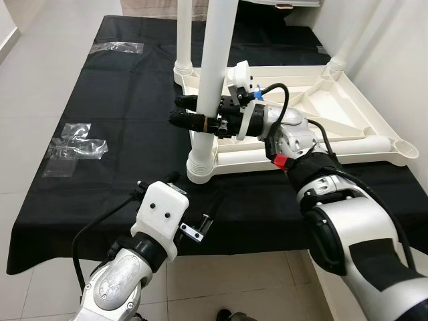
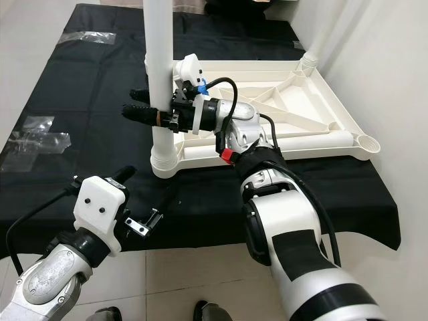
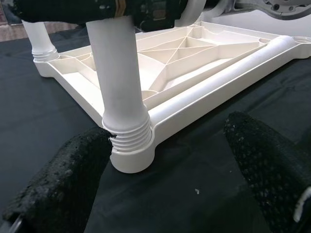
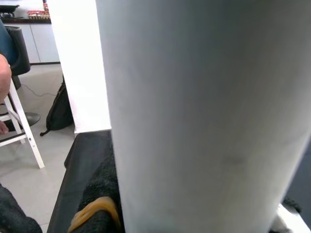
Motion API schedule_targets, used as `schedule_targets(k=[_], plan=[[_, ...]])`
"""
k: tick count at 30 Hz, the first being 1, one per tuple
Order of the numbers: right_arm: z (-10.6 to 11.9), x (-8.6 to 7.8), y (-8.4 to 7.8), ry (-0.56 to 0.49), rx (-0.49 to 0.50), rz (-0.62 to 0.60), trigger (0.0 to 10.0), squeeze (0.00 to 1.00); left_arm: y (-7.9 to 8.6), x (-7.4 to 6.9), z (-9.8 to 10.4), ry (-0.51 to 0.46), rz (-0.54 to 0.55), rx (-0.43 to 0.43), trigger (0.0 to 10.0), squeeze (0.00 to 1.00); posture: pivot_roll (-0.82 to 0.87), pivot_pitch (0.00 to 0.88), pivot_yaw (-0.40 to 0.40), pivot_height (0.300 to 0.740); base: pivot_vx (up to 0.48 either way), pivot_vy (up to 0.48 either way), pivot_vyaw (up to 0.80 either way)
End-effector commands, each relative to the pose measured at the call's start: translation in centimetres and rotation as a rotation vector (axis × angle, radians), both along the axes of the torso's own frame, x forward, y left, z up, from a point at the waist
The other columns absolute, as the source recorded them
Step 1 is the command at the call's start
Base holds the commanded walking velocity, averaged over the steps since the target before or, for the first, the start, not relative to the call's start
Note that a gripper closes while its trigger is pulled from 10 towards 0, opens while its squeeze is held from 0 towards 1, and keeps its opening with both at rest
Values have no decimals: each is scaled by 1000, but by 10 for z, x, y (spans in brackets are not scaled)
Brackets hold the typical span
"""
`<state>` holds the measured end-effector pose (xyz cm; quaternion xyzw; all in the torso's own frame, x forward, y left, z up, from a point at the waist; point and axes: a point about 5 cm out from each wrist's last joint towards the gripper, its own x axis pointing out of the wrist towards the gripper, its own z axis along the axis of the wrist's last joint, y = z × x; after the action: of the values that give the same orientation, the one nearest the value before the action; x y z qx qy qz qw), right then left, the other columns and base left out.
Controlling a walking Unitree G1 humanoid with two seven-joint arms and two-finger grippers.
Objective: Building children table
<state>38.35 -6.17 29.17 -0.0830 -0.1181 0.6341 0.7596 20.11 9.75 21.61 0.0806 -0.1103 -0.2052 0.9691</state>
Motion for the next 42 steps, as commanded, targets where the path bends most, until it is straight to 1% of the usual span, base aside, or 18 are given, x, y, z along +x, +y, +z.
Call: schedule_targets(k=[1,7,13,14,17,18,19,20,21,23,25,29,31,32,36,39,40,42], plan=[[-37,1,1,110,-85,-38,10000,0,0,-1,1,-2,6,4,10000,0,118,265,-125,740,0,0,0],[-40,3,-5,105,-64,-110,10000,0,4,2,3,-17,14,17,10000,0,118,265,-125,740,0,0,0],[-41,4,-6,112,-55,-131,10000,0,5,4,3,-22,17,20,10000,0,114,264,-122,740,0,0,0],[-41,6,-8,112,-38,-168,10000,0,6,5,4,-26,19,21,10000,0,113,264,-121,740,0,0,0],[-41,6,-8,112,-38,-168,10000,0,6,5,4,-26,19,21,10000,0,113,264,-121,740,0,0,0],[-43,11,-8,138,-3,-279,10000,0,7,6,4,-27,21,22,10000,0,114,262,-122,740,0,0,0],[-43,11,-8,138,-3,-279,10000,0,7,6,4,-27,21,22,10000,0,114,262,-122,740,0,0,0],[-44,14,-7,159,1,-341,10000,0,7,6,4,-28,21,24,10000,0,114,262,-122,740,0,0,0],[-44,14,-7,159,1,-341,10000,0,7,6,4,-28,21,24,10000,0,114,262,-122,740,0,0,0],[-45,17,-5,175,10,-424,10000,0,7,6,4,-25,25,21,10000,0,112,263,-122,740,0,0,0],[-43,21,-6,197,42,-504,10000,0,7,6,4,-26,20,25,10000,0,113,263,-123,740,0,0,0],[-43,22,-6,204,51,-530,10000,0,6,6,4,-27,17,27,10000,0,113,263,-123,740,0,0,0],[-43,23,-8,200,67,-575,10000,0,7,6,3,-26,17,28,10000,0,113,262,-121,740,0,0,0],[-43,23,-8,200,67,-575,10000,0,7,6,3,-26,17,28,10000,0,113,262,-121,740,0,0,0],[-44,28,-14,203,91,-721,10000,0,8,8,4,-29,21,30,10000,0,115,261,-121,740,0,0,0],[-44,29,-16,202,109,-766,10000,0,8,7,4,-29,20,31,10000,0,115,258,-121,740,0,0,0],[-43,30,-18,186,120,-823,10000,0,8,7,4,-29,19,32,10000,0,116,256,-120,740,0,0,0],[-43,30,-18,186,120,-823,10000,0,8,7,4,-29,19,32,10000,0,116,256,-120,740,0,0,0]])
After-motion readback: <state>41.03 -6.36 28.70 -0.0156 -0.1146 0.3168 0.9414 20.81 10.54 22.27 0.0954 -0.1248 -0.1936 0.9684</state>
